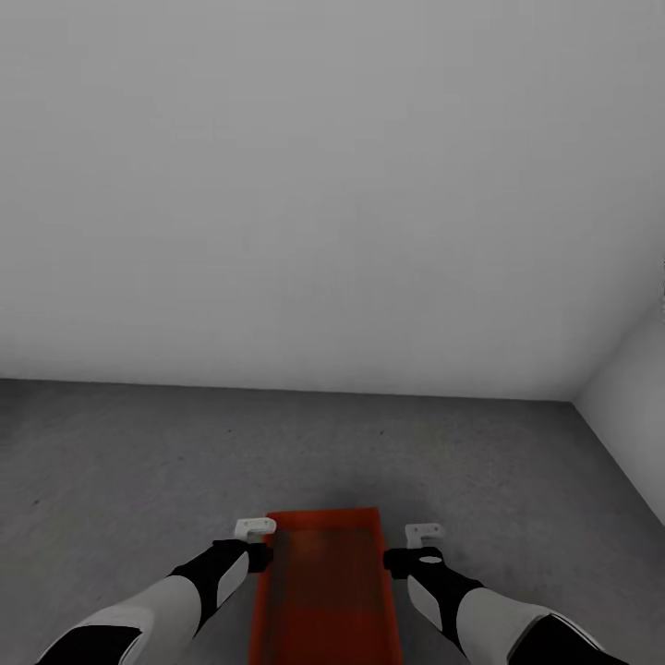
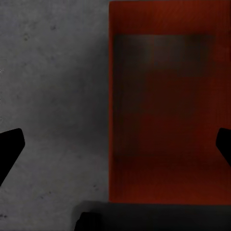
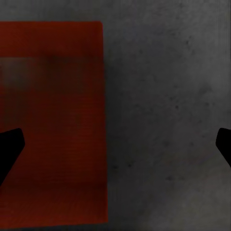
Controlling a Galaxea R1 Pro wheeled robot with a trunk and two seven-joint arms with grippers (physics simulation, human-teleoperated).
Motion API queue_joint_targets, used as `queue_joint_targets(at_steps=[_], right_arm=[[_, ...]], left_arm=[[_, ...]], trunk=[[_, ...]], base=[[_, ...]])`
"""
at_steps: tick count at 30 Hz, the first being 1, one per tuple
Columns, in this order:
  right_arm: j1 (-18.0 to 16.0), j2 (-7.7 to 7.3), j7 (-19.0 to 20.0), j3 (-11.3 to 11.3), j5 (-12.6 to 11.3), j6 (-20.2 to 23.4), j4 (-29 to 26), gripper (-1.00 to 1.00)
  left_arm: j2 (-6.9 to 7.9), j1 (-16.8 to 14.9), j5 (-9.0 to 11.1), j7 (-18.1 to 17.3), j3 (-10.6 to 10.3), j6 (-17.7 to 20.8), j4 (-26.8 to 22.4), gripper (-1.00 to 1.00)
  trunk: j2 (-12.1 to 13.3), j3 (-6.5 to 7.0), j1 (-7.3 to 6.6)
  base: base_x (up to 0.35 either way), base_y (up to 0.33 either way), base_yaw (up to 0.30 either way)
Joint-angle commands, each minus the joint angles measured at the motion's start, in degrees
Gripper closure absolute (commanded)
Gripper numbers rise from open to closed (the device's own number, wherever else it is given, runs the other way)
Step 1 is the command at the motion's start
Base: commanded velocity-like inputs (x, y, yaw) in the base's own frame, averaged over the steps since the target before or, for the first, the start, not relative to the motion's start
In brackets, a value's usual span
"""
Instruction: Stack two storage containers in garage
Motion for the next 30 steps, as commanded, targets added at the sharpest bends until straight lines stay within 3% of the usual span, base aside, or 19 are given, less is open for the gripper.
queue_joint_targets(at_steps=[1, 19, 30], right_arm=[[-0.02, 0.01, -0.21, 0.48, -0.54, -0.01, -0.02, -1.0], [-0.02, 0.01, -0.21, 0.47, -0.53, -0.01, -0.02, -1.0], [-0.02, 0.01, -0.21, 0.47, -0.54, -0.01, -0.02, -1.0]], left_arm=[[-0.01, 0.0, 0.41, 0.24, -0.11, 0.32, -0.12, -1.0], [0.0, 0.0, 0.37, 0.33, -0.11, 0.37, -0.14, -1.0], [-0.06, 0.0, 0.46, 0.24, -0.11, -0.16, -0.2, -1.0]], trunk=[[0.4, 0.24, -0.23], [7.61, 5.11, -4.18], [7.61, 5.78, -4.18]], base=[[0.0, 0.0, 0.0], [0.0, 0.0, 0.0], [0.0, 0.0, 0.0]])
